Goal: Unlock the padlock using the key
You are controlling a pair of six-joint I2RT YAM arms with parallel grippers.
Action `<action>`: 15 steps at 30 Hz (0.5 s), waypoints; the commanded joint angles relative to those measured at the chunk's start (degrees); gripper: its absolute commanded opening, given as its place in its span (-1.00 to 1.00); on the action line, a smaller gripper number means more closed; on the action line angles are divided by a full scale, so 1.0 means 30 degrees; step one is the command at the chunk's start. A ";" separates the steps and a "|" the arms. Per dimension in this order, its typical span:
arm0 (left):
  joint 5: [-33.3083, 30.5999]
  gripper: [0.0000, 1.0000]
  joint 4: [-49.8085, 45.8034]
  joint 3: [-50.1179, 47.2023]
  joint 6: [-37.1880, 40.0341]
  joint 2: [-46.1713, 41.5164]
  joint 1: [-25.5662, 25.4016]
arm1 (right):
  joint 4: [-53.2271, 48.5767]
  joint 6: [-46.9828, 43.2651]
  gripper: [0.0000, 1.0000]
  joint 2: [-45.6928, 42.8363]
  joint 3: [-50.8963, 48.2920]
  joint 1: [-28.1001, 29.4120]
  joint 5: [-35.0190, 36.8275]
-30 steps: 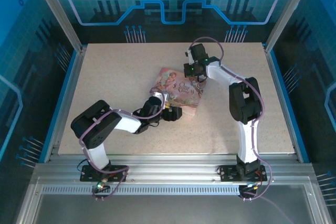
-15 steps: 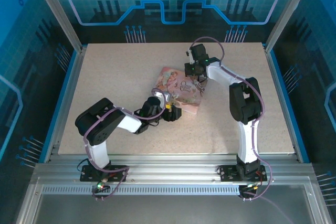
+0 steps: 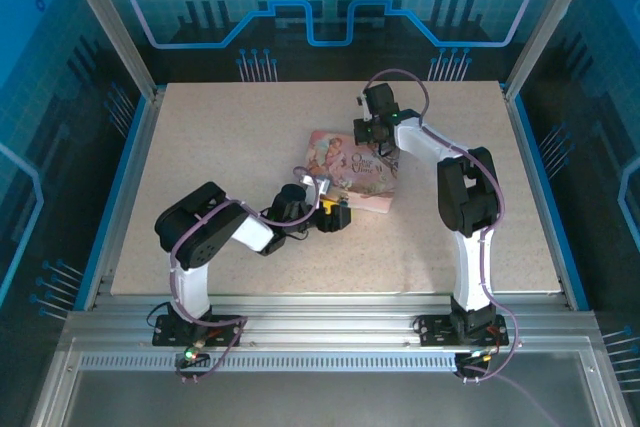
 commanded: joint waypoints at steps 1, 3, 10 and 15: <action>0.1172 0.49 0.1638 0.0909 -0.0412 0.0356 -0.0164 | -0.2062 -0.0228 -1.00 -0.0258 -0.0621 0.0640 -0.1765; 0.1123 0.50 0.1946 0.0906 -0.0693 0.0498 -0.0198 | -0.2062 -0.0199 -1.00 -0.0258 -0.0622 0.0639 -0.1777; -0.2944 0.60 -0.0489 0.1420 0.0393 0.0072 -0.1860 | -0.1909 -0.0155 -1.00 -0.0376 -0.0845 0.0639 -0.1811; -0.3148 0.60 0.0415 0.1699 -0.0613 0.0628 -0.2059 | -0.1842 -0.0198 -1.00 -0.0405 -0.0976 0.0637 -0.1857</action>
